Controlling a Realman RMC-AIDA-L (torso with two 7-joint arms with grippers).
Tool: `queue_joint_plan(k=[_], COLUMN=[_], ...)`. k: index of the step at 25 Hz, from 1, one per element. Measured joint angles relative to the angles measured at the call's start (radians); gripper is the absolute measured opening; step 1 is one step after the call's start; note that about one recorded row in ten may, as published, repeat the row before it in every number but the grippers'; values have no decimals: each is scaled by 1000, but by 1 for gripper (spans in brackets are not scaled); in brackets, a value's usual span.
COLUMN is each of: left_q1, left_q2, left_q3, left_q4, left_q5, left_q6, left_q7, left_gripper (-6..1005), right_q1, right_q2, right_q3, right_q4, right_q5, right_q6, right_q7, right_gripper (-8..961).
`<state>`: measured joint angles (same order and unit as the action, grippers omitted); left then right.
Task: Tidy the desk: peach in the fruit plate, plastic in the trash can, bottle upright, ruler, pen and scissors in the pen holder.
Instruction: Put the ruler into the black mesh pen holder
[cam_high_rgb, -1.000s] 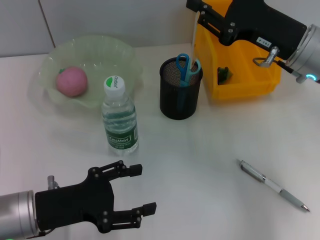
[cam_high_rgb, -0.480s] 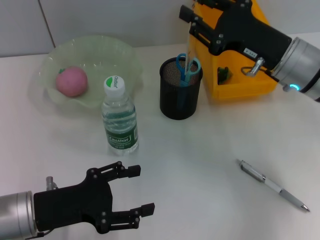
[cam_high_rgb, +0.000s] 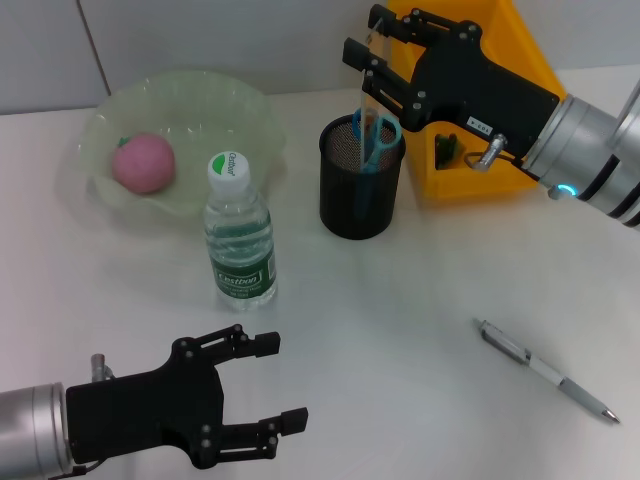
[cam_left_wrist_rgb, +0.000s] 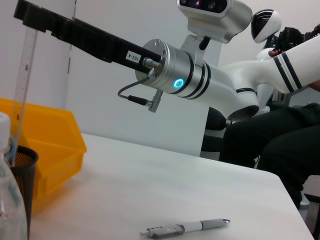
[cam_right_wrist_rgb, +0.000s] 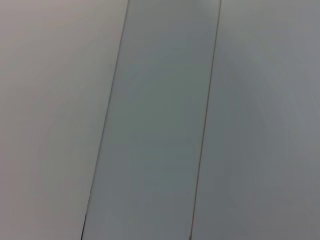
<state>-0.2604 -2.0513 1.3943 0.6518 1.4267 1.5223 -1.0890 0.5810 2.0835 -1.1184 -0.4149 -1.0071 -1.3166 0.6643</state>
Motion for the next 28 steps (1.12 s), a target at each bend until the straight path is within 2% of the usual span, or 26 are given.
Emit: queue_joint_plan(k=[17,28], left_q1=[-4,-5], left_q2=[-1,0], left_q3=[4,5], left_q4=[-3,-3], left_q5=[0,0], left_q6=[-8,-13], left_q7=[1,4], left_gripper=[841,841], right_q1=[38,33], right_q2=[2,3], right_q3=[2,0], right_q4=[87,107], right_q5=[4,4], right_q6=[53,80], right_q7=[-21,-23], right_gripper=[494,510])
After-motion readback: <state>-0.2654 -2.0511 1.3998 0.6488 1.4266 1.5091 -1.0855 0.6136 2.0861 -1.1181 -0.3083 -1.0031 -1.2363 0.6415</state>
